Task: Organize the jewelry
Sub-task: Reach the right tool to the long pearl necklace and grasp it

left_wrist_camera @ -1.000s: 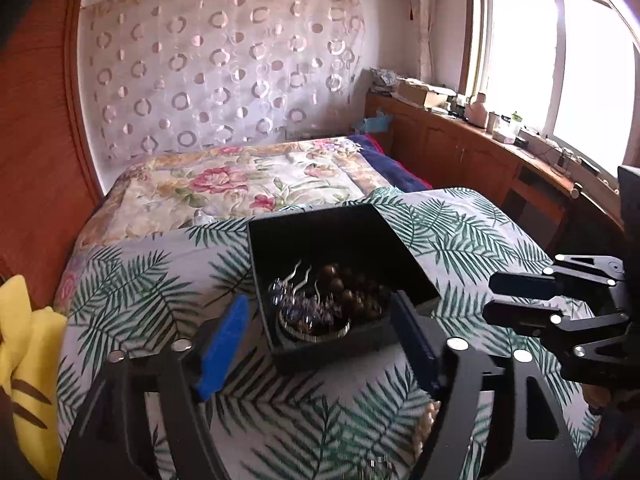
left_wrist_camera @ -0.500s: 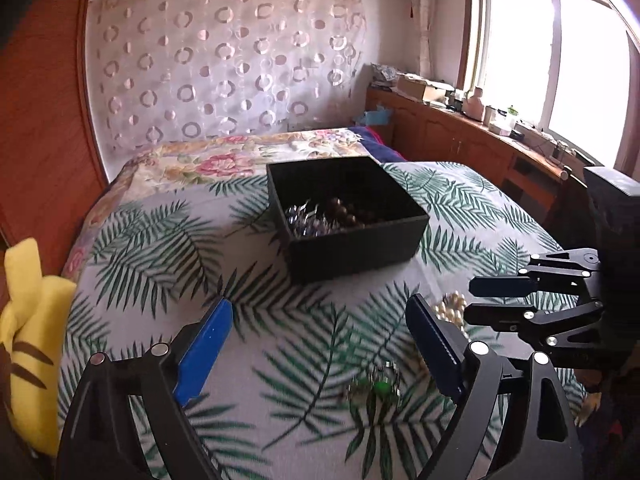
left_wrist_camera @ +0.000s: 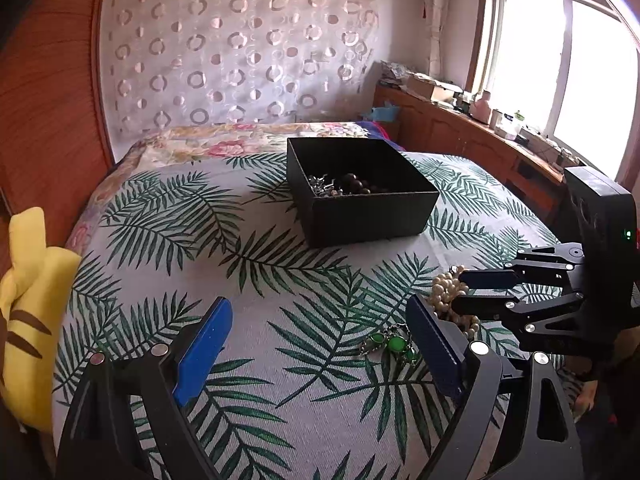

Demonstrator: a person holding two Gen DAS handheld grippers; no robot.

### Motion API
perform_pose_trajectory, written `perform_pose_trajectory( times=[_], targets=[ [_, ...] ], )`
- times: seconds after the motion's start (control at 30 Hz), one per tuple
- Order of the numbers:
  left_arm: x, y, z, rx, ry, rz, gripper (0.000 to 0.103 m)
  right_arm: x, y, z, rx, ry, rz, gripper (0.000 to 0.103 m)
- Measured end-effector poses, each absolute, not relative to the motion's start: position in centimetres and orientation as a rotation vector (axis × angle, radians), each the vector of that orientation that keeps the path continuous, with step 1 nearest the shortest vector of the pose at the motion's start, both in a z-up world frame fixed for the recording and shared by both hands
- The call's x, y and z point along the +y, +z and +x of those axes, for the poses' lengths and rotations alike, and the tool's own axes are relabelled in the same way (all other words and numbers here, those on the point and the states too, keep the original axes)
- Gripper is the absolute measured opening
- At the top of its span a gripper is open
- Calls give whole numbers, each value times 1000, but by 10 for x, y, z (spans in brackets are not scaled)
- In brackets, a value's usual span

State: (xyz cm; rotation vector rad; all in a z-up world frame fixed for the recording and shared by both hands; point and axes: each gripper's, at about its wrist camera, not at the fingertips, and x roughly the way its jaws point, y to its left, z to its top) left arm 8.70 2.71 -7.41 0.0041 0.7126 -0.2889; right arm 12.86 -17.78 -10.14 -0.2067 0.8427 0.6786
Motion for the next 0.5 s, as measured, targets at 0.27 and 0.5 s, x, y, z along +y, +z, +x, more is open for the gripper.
perform_pose_trajectory(
  times=[0.27, 0.5],
  targets=[
    [27, -77, 86, 721, -290, 3, 85, -175, -100, 127, 824, 668, -217, 26],
    [26, -81, 86, 733, -284, -3, 85, -181, -92, 125, 789, 665, -191, 24]
  ],
)
